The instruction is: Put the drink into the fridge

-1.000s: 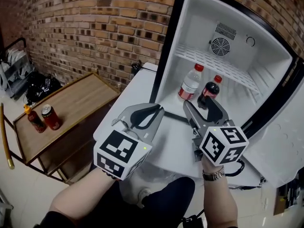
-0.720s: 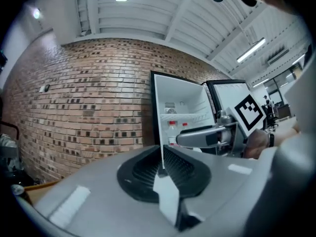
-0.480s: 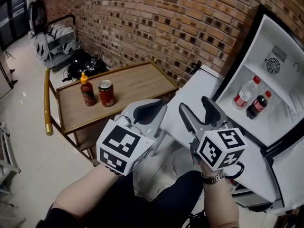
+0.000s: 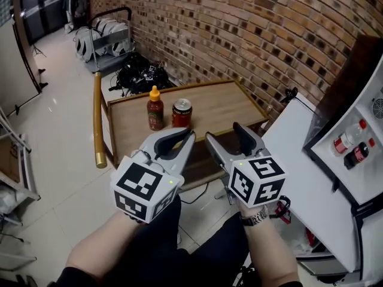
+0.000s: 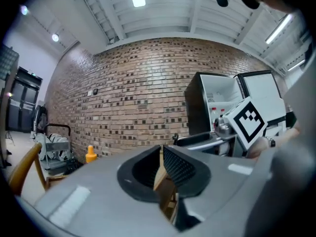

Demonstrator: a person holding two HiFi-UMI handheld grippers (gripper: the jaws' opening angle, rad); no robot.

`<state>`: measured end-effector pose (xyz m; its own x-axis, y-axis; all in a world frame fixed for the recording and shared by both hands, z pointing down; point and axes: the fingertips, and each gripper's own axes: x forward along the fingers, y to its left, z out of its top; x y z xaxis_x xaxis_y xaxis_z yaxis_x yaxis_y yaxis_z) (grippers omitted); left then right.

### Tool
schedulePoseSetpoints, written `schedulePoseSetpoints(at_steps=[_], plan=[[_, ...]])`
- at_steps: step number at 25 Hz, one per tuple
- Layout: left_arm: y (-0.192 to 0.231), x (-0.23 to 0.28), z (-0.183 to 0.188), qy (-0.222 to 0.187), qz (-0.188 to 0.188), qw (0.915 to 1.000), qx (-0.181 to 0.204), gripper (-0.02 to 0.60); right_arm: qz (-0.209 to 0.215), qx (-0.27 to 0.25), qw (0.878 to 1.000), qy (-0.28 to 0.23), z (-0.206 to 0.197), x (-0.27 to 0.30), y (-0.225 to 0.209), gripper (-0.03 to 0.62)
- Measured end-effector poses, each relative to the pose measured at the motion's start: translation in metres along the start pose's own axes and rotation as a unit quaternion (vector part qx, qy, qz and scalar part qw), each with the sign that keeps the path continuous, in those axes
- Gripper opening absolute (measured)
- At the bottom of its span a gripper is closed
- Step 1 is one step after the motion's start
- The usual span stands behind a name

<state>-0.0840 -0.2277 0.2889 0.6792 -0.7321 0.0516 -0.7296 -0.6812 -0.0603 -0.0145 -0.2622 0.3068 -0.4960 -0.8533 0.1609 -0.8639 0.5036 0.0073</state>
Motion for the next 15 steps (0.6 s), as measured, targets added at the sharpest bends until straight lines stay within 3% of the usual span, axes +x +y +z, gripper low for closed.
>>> schedulePoseSetpoints(at_steps=[6,15], plan=[[0.037,-0.014,-0.018,0.019,0.029,0.9994,-0.003,0.017,0.024,0.005,0.999,0.041,-0.031,0.062,0.025,0.33],[0.061,-0.002,-0.037,0.037,0.035,0.9987,0.001,0.017,0.026,0.012,0.996,0.087,-0.064,0.137,0.022,0.33]])
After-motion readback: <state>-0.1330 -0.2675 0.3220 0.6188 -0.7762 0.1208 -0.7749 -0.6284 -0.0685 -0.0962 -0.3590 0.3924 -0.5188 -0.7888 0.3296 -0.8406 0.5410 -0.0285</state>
